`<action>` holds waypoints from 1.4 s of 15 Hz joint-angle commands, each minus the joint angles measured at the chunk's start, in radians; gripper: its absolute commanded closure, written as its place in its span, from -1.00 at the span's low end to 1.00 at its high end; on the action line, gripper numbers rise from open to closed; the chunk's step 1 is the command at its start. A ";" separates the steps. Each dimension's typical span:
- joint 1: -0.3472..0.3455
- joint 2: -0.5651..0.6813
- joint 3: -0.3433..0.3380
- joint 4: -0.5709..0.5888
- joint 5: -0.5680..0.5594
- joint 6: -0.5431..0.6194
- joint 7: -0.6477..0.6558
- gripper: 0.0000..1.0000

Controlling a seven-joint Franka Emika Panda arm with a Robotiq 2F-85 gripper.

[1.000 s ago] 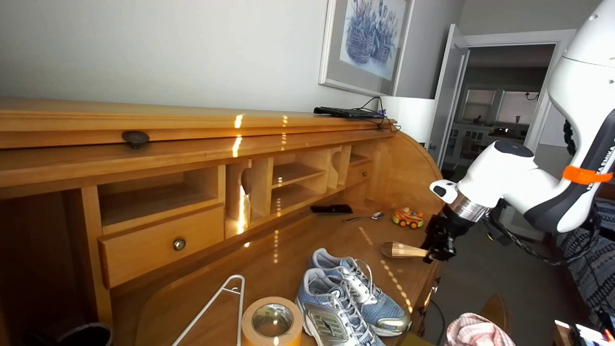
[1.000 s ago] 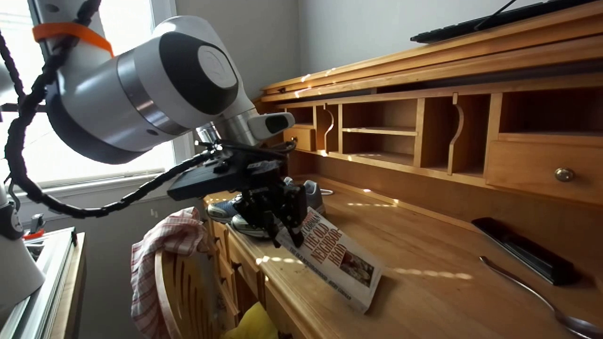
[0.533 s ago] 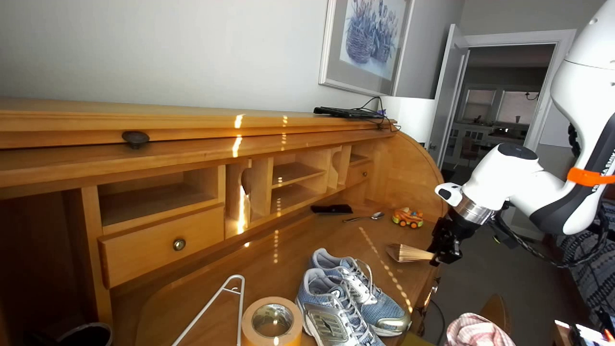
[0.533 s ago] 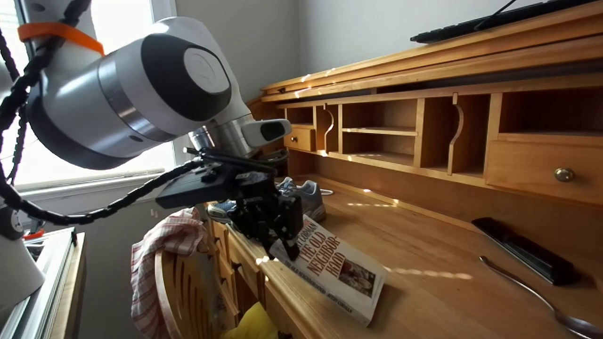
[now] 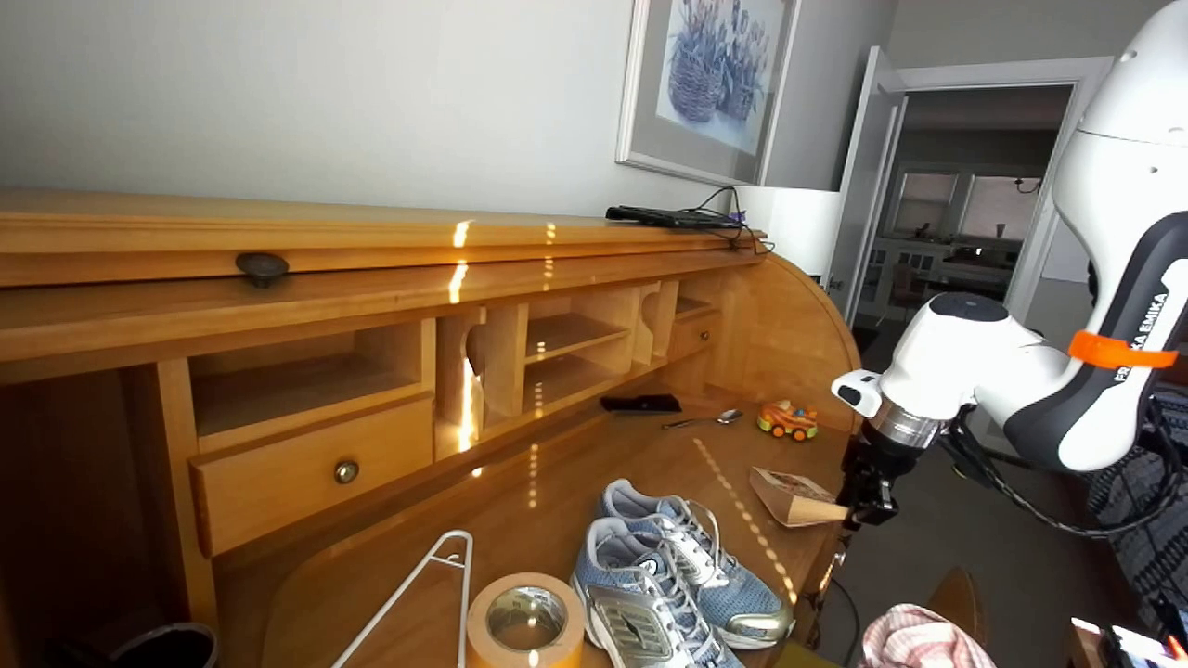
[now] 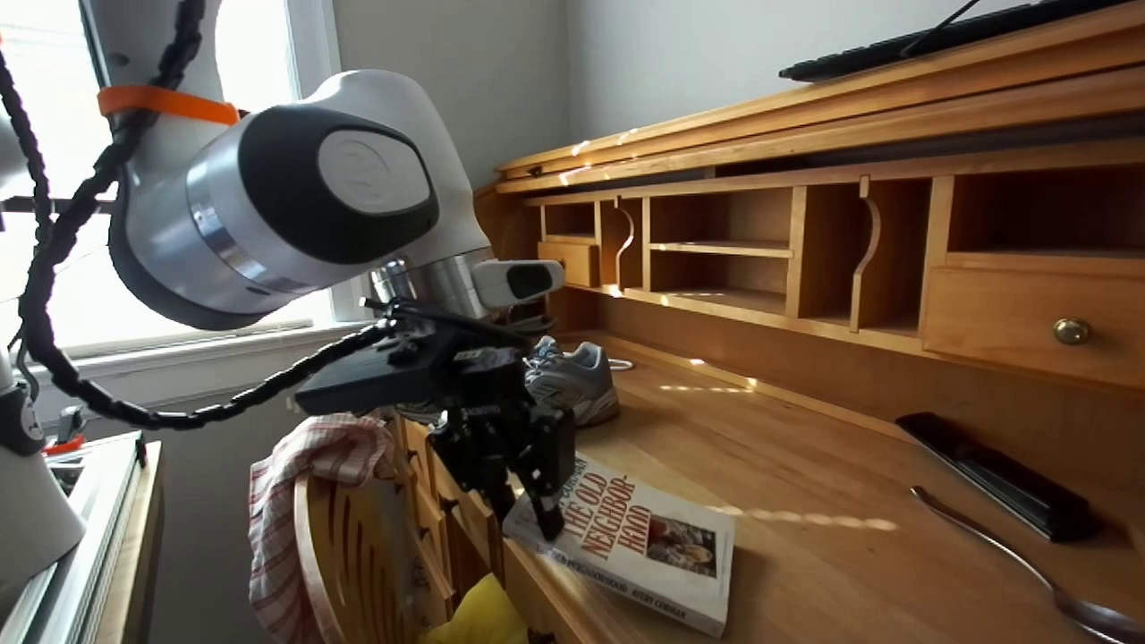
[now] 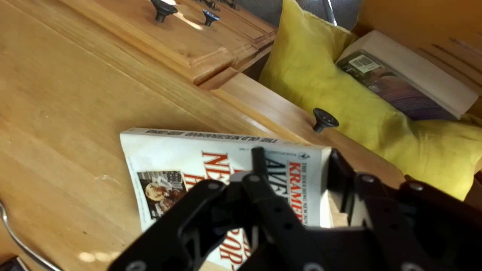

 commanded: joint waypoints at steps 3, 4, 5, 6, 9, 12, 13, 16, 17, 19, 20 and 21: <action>-0.011 0.064 0.048 -0.003 0.182 -0.113 -0.142 0.66; -0.011 0.070 0.055 -0.001 0.223 -0.132 -0.174 0.66; -0.012 0.076 0.062 0.002 0.264 -0.147 -0.203 0.66; -0.012 0.080 0.068 0.009 0.305 -0.161 -0.230 0.66; -0.008 0.090 0.074 0.034 0.403 -0.162 -0.296 0.66; 0.003 0.075 0.079 0.037 0.468 -0.148 -0.354 0.48; 0.003 0.069 0.084 0.036 0.486 -0.146 -0.375 -0.32; -0.001 0.050 0.110 0.021 0.543 -0.150 -0.427 -0.35; 0.002 0.044 0.115 0.017 0.559 -0.157 -0.442 -0.51; 0.004 0.039 0.131 0.006 0.594 -0.175 -0.472 -0.83; 0.012 0.034 0.131 0.004 0.605 -0.191 -0.482 -0.95; 0.038 0.032 0.108 0.011 0.599 -0.212 -0.479 -1.00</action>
